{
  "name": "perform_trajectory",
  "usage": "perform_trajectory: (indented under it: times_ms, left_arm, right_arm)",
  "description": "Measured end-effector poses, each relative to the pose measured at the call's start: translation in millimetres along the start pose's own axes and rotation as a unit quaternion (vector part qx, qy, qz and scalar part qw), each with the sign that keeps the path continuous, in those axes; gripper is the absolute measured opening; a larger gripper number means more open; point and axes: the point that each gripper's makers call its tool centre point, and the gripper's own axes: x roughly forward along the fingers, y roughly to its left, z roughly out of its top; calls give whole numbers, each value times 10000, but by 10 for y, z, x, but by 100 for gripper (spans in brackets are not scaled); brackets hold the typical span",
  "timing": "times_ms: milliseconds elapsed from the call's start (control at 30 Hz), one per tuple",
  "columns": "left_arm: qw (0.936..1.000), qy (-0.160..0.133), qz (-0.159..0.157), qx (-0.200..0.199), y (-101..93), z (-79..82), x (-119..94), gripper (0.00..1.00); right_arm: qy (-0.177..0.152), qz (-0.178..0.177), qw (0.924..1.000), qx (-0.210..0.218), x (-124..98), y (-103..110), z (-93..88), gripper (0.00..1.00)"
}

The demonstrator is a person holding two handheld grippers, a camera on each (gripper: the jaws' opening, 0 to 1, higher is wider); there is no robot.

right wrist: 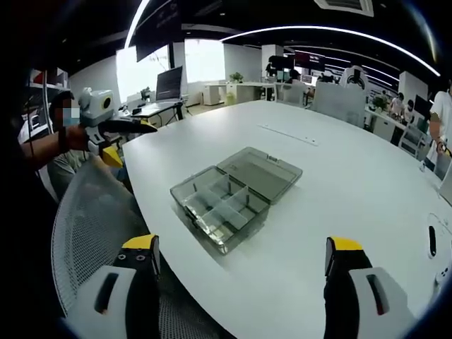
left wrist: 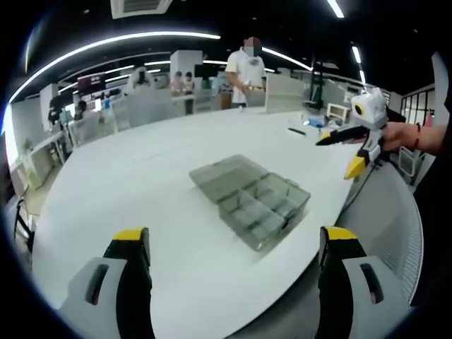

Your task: Insert the divider into the dual guide fixture by aligning both edges with the guide slots and pushing it downward to the bottom, including one-sided entry, uneven engagement, binding, and posture correction.

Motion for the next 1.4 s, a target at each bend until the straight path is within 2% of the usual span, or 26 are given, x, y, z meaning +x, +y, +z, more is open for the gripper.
perform_trajectory:
  times_ms: [867, 1400]
  left_arm:
    - [10000, -6, -37, 3, -75, -7, -26, 98]
    - [10000, -21, -13, -10, -82, -12, -66, 98]
  right_arm:
    - [44, 55, 10000, 24, -39, 48, -56, 96]
    - [7, 66, 10000, -7, -47, 71, -27, 96]
